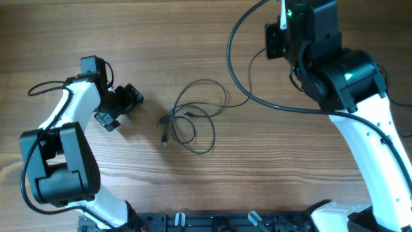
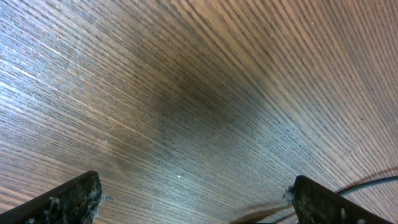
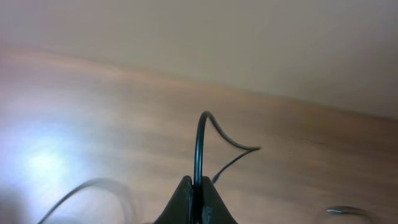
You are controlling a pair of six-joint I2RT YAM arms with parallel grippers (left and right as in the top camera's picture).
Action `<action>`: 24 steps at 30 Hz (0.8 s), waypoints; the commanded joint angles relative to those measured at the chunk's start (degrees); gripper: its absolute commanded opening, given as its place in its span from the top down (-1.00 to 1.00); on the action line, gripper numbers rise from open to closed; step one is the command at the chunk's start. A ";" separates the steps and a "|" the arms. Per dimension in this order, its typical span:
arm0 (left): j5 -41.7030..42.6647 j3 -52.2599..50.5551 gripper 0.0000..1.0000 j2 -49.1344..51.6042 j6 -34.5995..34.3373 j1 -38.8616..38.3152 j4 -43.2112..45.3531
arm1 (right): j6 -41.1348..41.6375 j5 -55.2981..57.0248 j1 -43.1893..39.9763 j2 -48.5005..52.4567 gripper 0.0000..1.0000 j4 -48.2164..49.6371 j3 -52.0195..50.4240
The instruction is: Untangle cables
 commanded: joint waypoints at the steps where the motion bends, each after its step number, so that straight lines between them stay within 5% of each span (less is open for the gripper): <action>1: -0.55 -0.07 -1.00 0.48 0.48 0.28 0.02 | 0.35 -22.88 -0.22 0.11 0.90 -2.60 0.28; 9: -0.55 -0.07 -1.00 0.48 0.48 0.28 0.02 | 0.37 -40.44 -0.22 0.11 0.92 -4.87 0.28; 24: -0.20 -0.07 -1.00 0.48 0.50 0.20 0.83 | 0.44 -36.30 -0.22 0.11 0.91 -9.29 -0.33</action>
